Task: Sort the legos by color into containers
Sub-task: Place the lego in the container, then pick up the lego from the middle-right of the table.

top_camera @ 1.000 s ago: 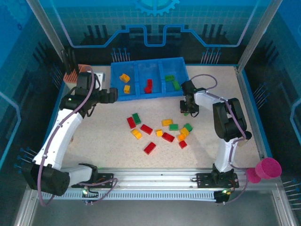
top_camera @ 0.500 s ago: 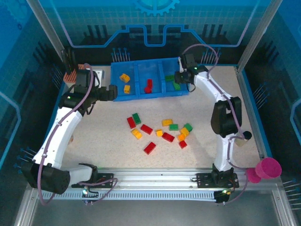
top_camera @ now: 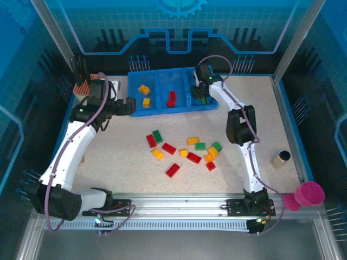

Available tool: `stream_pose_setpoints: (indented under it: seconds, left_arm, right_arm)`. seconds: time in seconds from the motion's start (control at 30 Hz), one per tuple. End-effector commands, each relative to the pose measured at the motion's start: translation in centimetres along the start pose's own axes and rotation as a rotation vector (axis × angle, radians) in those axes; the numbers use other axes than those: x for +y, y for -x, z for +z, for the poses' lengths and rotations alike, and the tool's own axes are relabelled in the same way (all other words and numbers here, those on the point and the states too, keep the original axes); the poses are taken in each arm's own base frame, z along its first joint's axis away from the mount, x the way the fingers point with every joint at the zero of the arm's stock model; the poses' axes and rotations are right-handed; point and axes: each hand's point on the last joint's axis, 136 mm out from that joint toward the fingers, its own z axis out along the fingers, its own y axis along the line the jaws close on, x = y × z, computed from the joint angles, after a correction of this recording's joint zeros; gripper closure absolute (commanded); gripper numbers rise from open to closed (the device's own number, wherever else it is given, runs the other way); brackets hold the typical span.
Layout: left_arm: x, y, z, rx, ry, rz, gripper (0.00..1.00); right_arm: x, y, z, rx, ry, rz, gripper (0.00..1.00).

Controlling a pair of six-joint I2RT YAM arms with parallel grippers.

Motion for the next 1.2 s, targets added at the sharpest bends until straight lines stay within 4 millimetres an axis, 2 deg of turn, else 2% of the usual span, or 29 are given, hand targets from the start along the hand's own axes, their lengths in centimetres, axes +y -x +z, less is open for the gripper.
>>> stream_pose_setpoints:
  seconds: [0.0,0.2,0.3,0.47,0.63,0.7,0.8,0.9,1.03,1.17]
  left_arm:
    - [-0.1,1.0,0.1,-0.017,-0.008,-0.032,0.01]
    - [-0.3,0.6,0.8,0.003,-0.018,-0.039,0.01]
    - [0.0,0.8,0.7,-0.006,-0.002,-0.042,0.01]
    - [0.0,1.2,0.5,-0.023,-0.003,-0.052,0.01]
    - [-0.3,1.0,0.8,-0.026,-0.022,-0.066,0.01]
    - [-0.5,0.9,1.1,-0.026,-0.030,-0.074,0.01]
    - [-0.9,1.2,1.3,-0.040,-0.054,-0.091,0.01]
    - [-1.0,1.3,1.6,-0.051,-0.063,-0.094,0.01]
    - [-1.2,0.9,2.1,-0.022,-0.068,-0.087,0.01]
    - [-1.2,0.6,2.2,-0.018,-0.070,-0.090,0.01]
  right_arm:
    - [0.6,-0.1,0.0,0.012,0.012,0.003,0.66]
    - [0.7,-0.9,0.5,0.027,0.014,0.005,0.57]
    - [0.7,-0.7,-0.1,0.019,0.012,0.000,0.53]
    - [0.4,-0.1,-1.6,0.002,-0.003,-0.009,0.54]
    - [1.0,0.6,-4.5,-0.042,0.009,-0.036,0.57]
    - [1.2,0.9,-6.7,-0.061,0.010,-0.053,0.58]
    - [1.7,0.1,-9.5,-0.073,0.014,-0.087,0.58]
    - [1.8,-1.8,-12.2,-0.067,0.019,-0.113,0.57]
    - [0.5,-7.9,-14.3,0.041,-0.005,-0.104,0.54]
    - [-0.6,-14.2,-15.4,0.161,-0.018,-0.030,0.47]
